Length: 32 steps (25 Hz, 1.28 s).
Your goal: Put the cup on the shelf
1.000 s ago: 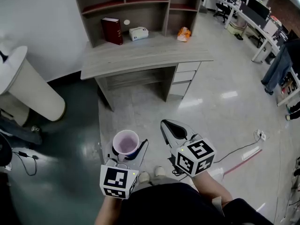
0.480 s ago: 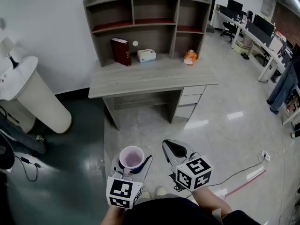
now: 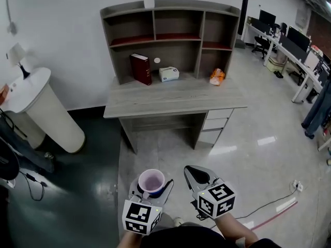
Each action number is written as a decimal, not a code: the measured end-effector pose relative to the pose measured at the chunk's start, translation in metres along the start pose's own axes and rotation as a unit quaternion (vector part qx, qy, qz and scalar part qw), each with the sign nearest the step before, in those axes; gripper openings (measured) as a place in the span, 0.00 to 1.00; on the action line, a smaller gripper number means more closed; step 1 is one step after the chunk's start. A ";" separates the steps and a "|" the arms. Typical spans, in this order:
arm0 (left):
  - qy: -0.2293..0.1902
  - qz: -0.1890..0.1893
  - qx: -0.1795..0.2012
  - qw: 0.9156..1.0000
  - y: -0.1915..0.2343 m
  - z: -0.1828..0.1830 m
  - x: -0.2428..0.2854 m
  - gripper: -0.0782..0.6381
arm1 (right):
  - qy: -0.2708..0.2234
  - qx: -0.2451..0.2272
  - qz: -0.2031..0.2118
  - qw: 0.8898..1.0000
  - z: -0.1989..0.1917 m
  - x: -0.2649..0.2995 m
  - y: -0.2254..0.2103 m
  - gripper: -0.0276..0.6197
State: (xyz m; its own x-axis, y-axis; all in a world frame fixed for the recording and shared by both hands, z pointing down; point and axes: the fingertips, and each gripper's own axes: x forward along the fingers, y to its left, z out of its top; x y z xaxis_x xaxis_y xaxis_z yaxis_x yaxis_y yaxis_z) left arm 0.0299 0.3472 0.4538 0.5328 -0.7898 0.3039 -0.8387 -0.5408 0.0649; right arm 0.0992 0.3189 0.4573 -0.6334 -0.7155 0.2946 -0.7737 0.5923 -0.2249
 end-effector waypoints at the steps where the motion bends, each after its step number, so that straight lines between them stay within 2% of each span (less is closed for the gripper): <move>1: 0.001 0.000 0.000 1.000 -0.001 0.000 0.001 0.51 | 0.000 0.001 0.002 1.000 0.001 0.001 -0.001 0.04; 8: 0.003 0.008 -0.001 1.000 0.011 0.009 0.020 0.51 | 0.000 0.001 0.008 1.000 0.010 0.014 -0.013 0.04; 14: 0.008 -0.005 -0.005 1.000 0.030 0.013 0.046 0.51 | 0.005 0.003 -0.002 1.000 0.019 0.038 -0.030 0.04; 32: 0.008 -0.018 0.000 1.000 0.146 0.053 0.107 0.51 | 0.013 -0.009 0.000 1.000 0.077 0.164 -0.047 0.04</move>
State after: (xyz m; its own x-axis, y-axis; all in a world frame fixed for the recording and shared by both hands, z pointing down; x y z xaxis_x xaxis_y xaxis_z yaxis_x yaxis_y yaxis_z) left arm -0.0295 0.1679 0.4456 0.5609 -0.7646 0.3174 -0.8189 -0.5687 0.0771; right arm 0.0301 0.1454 0.4445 -0.6324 -0.7057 0.3195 -0.7734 0.5988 -0.2081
